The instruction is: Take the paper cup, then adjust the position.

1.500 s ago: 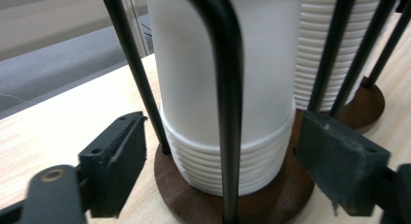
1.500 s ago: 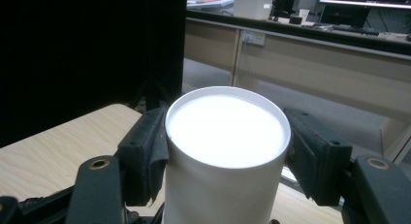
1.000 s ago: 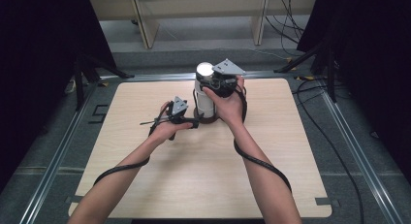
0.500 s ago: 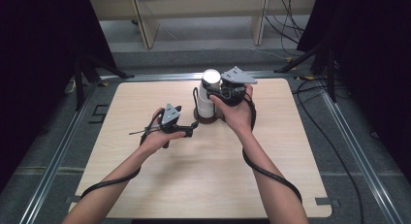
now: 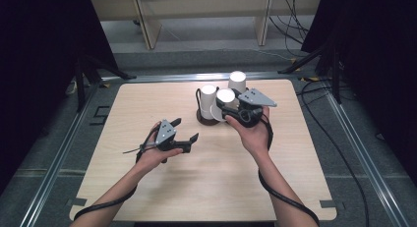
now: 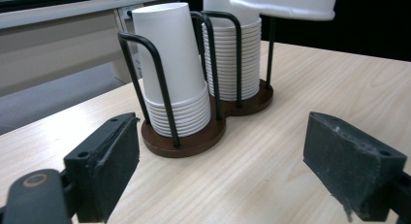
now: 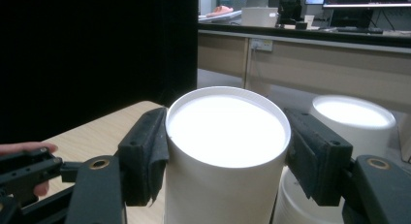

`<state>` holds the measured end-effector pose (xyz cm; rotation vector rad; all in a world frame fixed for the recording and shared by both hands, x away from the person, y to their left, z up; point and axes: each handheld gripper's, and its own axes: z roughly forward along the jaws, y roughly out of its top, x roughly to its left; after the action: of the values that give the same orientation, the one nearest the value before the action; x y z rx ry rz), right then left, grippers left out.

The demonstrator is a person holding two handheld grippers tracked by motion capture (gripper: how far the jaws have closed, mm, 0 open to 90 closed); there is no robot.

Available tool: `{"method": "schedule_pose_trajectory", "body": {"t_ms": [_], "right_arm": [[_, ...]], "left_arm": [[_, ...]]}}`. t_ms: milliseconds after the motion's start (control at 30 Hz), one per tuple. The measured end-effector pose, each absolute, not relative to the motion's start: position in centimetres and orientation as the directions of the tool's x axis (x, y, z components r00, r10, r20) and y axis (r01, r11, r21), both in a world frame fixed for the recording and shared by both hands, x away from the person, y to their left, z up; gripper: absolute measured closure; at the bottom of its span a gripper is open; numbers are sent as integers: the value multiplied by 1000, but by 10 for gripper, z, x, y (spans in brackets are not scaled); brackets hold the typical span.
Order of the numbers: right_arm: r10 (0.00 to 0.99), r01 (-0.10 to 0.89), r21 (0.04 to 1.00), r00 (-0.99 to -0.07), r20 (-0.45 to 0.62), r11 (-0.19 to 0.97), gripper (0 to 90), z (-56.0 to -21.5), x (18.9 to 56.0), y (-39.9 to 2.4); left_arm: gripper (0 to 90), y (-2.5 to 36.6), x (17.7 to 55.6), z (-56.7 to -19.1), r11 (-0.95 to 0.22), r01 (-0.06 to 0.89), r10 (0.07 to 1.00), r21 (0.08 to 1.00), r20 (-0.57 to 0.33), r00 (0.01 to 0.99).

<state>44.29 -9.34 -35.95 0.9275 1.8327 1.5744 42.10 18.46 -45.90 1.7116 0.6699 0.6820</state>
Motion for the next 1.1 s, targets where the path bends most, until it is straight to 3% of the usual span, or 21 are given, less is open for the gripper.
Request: {"method": "schedule_pose_trajectory", "body": {"t_ms": [633,1100], "right_arm": [[831,211,976,-551,80,45,357,-398,392,-135],[814,221,975,-568,119,12,357,-406,391,-141]], "left_arm": [[128,191,396,-460,-200,80,722,976,92,686],[126,181,390,-468,-215,80,702,973,98,705]]}}
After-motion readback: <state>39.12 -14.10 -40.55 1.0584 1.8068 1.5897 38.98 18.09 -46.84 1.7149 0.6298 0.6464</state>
